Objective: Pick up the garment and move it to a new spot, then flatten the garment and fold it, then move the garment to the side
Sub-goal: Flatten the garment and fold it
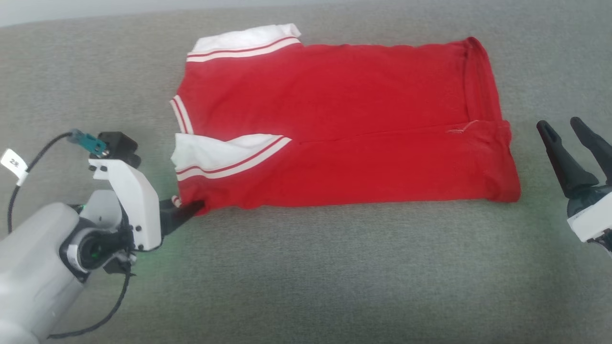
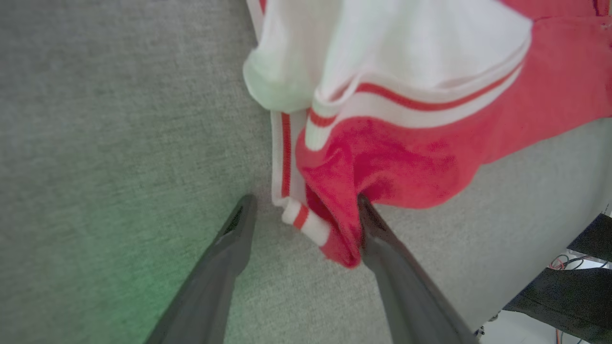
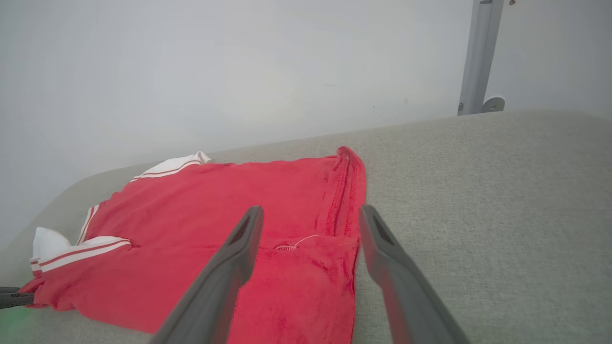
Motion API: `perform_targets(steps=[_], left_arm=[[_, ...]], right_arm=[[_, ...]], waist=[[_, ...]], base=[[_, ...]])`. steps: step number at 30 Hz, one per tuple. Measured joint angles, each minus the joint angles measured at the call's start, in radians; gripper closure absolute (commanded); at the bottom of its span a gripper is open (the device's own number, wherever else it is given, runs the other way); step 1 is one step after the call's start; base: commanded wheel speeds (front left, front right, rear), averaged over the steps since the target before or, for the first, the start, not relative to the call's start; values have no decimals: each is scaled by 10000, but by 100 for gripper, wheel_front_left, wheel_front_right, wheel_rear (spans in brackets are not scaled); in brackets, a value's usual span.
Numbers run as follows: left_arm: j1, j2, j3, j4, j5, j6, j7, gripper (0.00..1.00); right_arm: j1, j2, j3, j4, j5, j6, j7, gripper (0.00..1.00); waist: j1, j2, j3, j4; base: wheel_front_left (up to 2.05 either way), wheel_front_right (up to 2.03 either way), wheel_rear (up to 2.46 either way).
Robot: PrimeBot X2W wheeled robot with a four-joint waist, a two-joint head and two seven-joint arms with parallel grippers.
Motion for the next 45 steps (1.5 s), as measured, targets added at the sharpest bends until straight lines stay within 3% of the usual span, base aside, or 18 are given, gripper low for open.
perform_targets(steps=[5, 6, 8, 14, 21, 25, 35, 36, 37, 38, 45], left_arm=[[-248, -125, 90, 621, -247, -211, 341, 0], [-300, -148, 100, 706, -307, -261, 412, 39], [-356, -151, 109, 851, -464, -351, 612, 100], [-527, -339, 128, 1108, -546, -548, 683, 100], [-811, -736, -15, 1172, -320, -773, 587, 100], [-971, -1009, -84, 1152, -52, -922, 322, 100], [-1335, -1643, -226, 1369, 322, -1221, -194, 100], [-1349, -1674, -228, 1402, 362, -1233, -226, 100], [-1361, -1703, -230, 1436, 362, -1250, -268, 100], [-1369, -1724, -230, 1475, 362, -1294, -276, 100], [-1265, -1695, -205, 1524, 332, -1419, -543, 100]], right_arm=[[-3, -6, -92, -31, 2, 0, -4, 0], [-2, -10, -109, -29, 2, 0, -4, 0], [6, -31, -127, -29, 6, 0, 0, 0], [13, -349, 19, -46, -21, 0, 685, 0], [-194, -1076, 675, 150, -433, -2, 3597, 0], [-703, -1022, 809, 443, -608, 0, 5193, 0], [-1246, -880, 867, 1106, -1055, -2, 7102, 0], [-1244, -867, 867, 1103, -1060, -4, 7145, 10], [-1242, -853, 876, 1087, -1062, -6, 7183, 58], [-1242, -849, 884, 1062, -1068, -6, 7221, 100], [-1107, -631, 757, 986, -1032, 2, 6932, 100]], waist=[[0, 0, 178, -336], [0, 0, 214, -385], [0, 0, 282, -450], [0, 0, 417, -439], [0, 0, 541, -77], [0, 0, 700, 179], [0, 0, 1032, 739], [1, 0, 1049, 757], [0, 0, 1059, 765], [0, 0, 1060, 766], [0, 0, 877, 716]], base=[[0, 0, 0], [0, 0, 0], [0, 0, 0], [0, 0, 0], [0, 0, 0], [0, 0, 0], [0, 0, 0], [0, 0, 0], [0, 0, 0], [0, 0, 0], [0, 0, 0]])
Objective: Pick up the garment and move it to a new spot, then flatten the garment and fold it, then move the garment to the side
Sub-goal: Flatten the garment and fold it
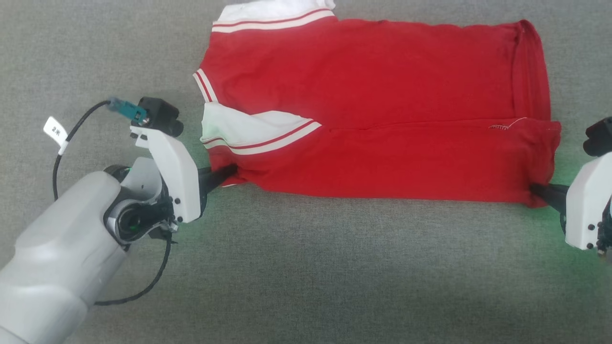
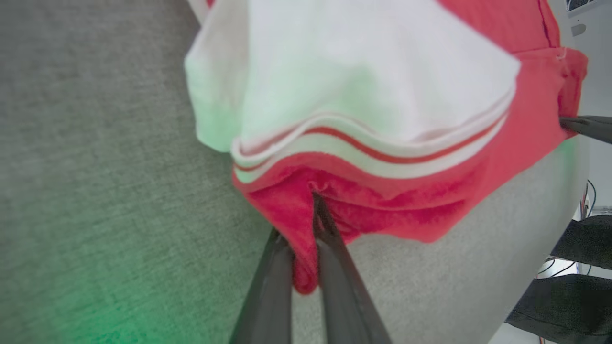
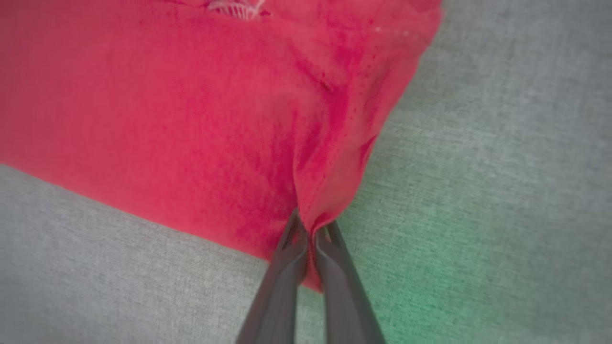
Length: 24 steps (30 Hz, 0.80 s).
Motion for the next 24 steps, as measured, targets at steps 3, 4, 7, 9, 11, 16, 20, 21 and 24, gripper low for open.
perform_targets(steps=[3, 4, 7, 9, 11, 16, 20, 21, 24], left_arm=[[320, 165, 65, -295, -144, -35, -140, 100], [494, 242, 71, -430, -259, -50, -174, 100], [1000, 512, 61, -930, -353, -75, -213, 100], [1305, 706, 46, -1300, -370, -2, -253, 100], [1610, 907, 42, -1724, -416, 113, -328, 100], [2325, 1360, 58, -2667, -568, 435, -424, 100], [2966, 1910, 109, -3762, -696, 792, -520, 100], [3095, 2023, 138, -4009, -846, 890, -533, 100], [3474, 2376, 176, -4803, -886, 1256, -631, 95]], right_arm=[[160, 27, -174, 31, 33, 6, -198, 100], [262, -2, -188, 36, 33, 6, -234, 100], [629, -73, -270, -25, 92, 4, -247, 100], [925, -132, -351, -151, 140, 4, -249, 100], [1220, -188, -458, -341, 176, 4, -249, 100], [1865, -332, -746, -717, 265, 4, -219, 100], [2471, -441, -1037, -1166, 286, 4, -71, 100], [2566, -439, -1110, -1260, 295, 4, -58, 100], [2810, -336, -1371, -1457, 280, 4, -77, 100]], waist=[[0, 0, -185, -12], [0, 0, -253, -13], [0, 0, -451, 23], [0, 0, -556, 72], [0, 0, -635, 116], [0, 0, -738, 126], [0, 0, -749, 81], [0, 0, -744, 68], [0, 0, -748, 43]], base=[[0, 0, 0], [0, 0, 0], [0, 0, 0], [0, 0, 0], [0, 0, 0], [0, 0, 0], [0, 0, 0], [0, 0, 0], [0, 0, 0]])
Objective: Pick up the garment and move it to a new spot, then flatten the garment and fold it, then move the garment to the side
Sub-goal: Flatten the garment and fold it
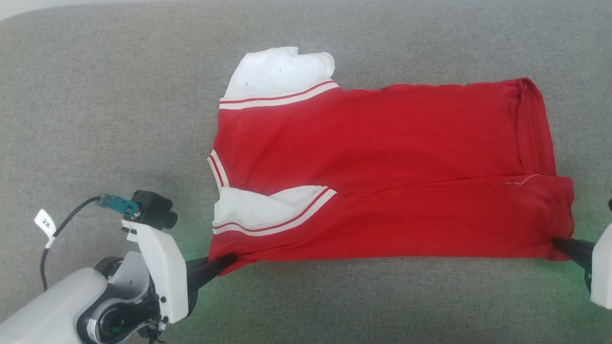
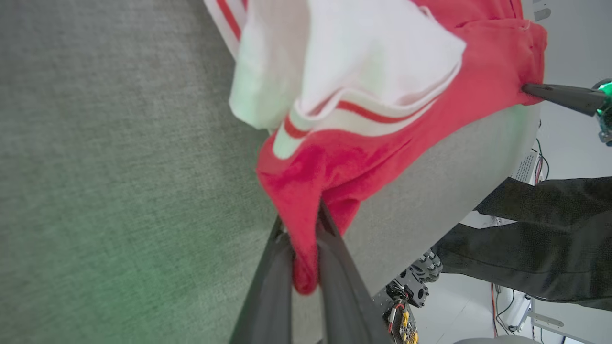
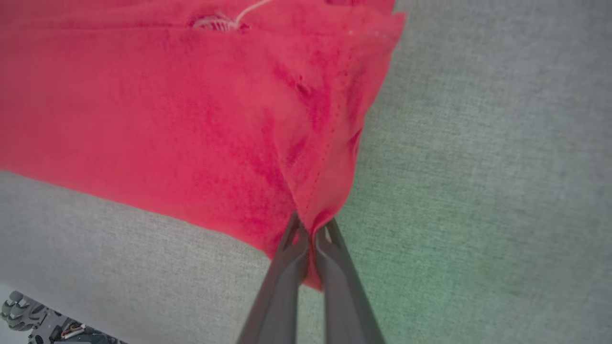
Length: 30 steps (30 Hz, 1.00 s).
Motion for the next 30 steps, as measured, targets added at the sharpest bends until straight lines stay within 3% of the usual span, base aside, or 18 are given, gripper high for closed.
perform_targets(steps=[1, 3, 4, 5, 6, 12, 20, 25, 30], left_arm=[[50, 46, 21, -96, -4, 63, -79, 87], [144, 42, 125, -192, 2, 196, -326, 54], [186, 42, 178, -207, 2, 274, -445, 51], [221, 58, 219, -226, 2, 293, -545, 31], [294, 61, 295, -263, 12, 297, -727, 0], [765, 98, 1041, -274, 153, 343, -2483, 0], [810, 31, 2144, 328, 874, 385, -4970, 0], [-288, -6, 2217, 1290, 1609, 100, -5145, 0], [-2202, -278, 2153, 2817, 1925, -286, -4295, 0]], right_arm=[[11, 63, -65, -40, -35, 0, -73, 71], [85, 198, -242, -119, -113, 0, -376, 0], [111, 265, -334, -155, -140, 0, -510, 0], [164, 276, -414, -240, -198, 0, -663, 0], [234, 280, -529, -353, -257, 0, -876, 0], [295, 598, -1099, -997, -708, -4, -2679, 0], [-160, 1457, -679, -1269, -1118, -6, -5350, 0], [-604, 2013, -261, -1216, -1212, -6, -6826, 0], [-1101, 2462, 230, -1116, -1210, -6, -7739, 0]], waist=[[0, 0, -7, -3], [0, 0, -41, 39], [0, 0, -63, 55], [0, 0, -84, 68], [0, 0, -106, 75], [0, 0, -245, 34], [0, 0, -278, -255], [0, 0, -96, -637], [0, 0, 201, -1226]], base=[[0, 0, 0], [0, 0, 0], [0, 0, 0], [0, 0, 0], [0, 0, 0], [0, 0, 0], [0, 0, 0], [0, 0, 0], [0, 0, 0]])
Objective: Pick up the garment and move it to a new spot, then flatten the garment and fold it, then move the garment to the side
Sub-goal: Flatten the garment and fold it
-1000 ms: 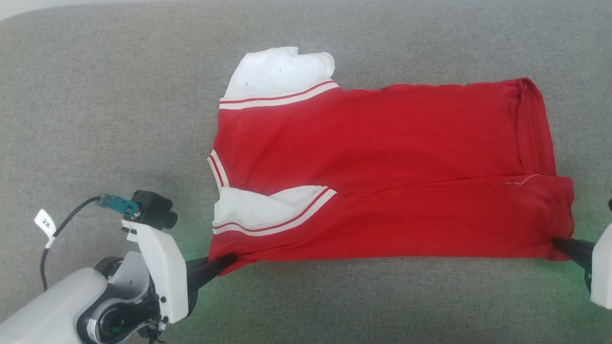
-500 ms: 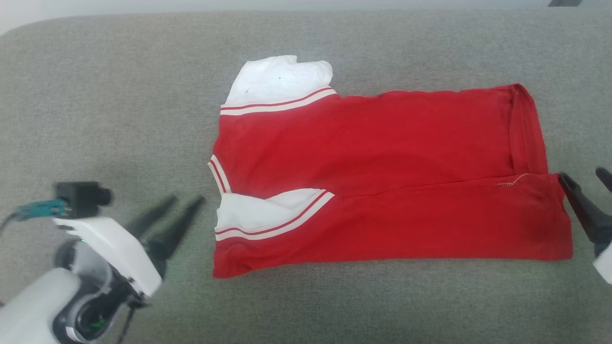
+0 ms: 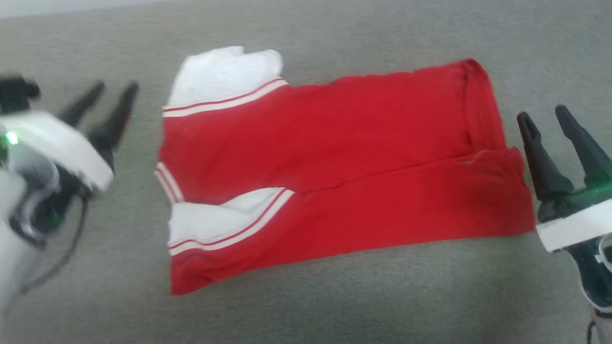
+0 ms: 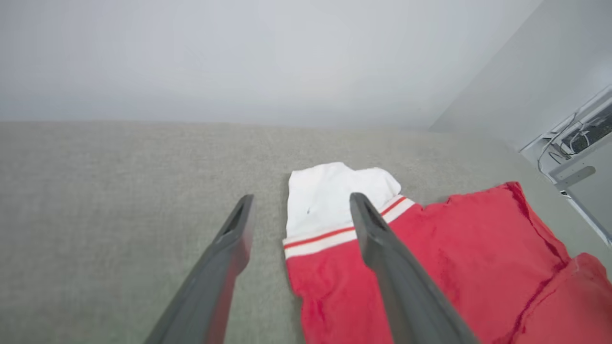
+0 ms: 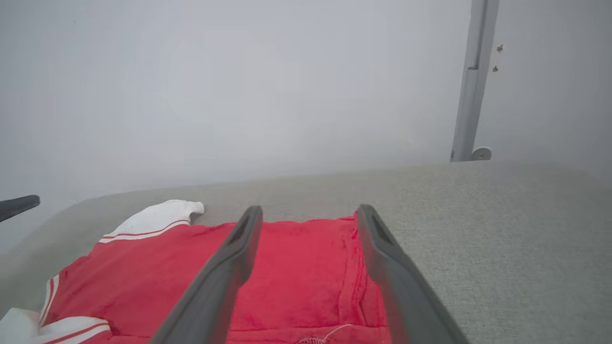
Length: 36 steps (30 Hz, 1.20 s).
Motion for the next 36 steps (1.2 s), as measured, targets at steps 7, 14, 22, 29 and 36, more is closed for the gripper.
perform_targets(steps=[7, 14, 22, 29, 36], left_arm=[[-2634, -514, -127, 2543, -35, -267, 1847, 0], [-4272, -656, -897, 4790, -165, -48, 5407, 0], [-5378, -640, -1446, 5940, -121, 84, 8082, 0], [-5875, -859, -1618, 5965, -240, -4, 9250, 55], [-6133, -1129, -1584, 5871, -230, -140, 9014, 100]], right_arm=[[-348, 311, 441, 374, 222, 0, -817, 0], [-410, 366, 740, 750, 506, 0, -1183, 0], [-412, 343, 972, 965, 681, 0, -1319, 0], [-751, 115, 1149, 1074, 809, 0, -1074, 0], [-2371, -311, 1854, 1553, 1037, 0, 865, 0]], waist=[[0, 0, 472, -1109], [0, 0, 867, -2167], [0, 0, 1318, -2782], [0, 0, 1519, -2686], [0, 1, 1838, -2474]], base=[[0, 0, 0], [0, 0, 0], [0, 0, 0], [0, 0, 0], [0, 0, 0]])
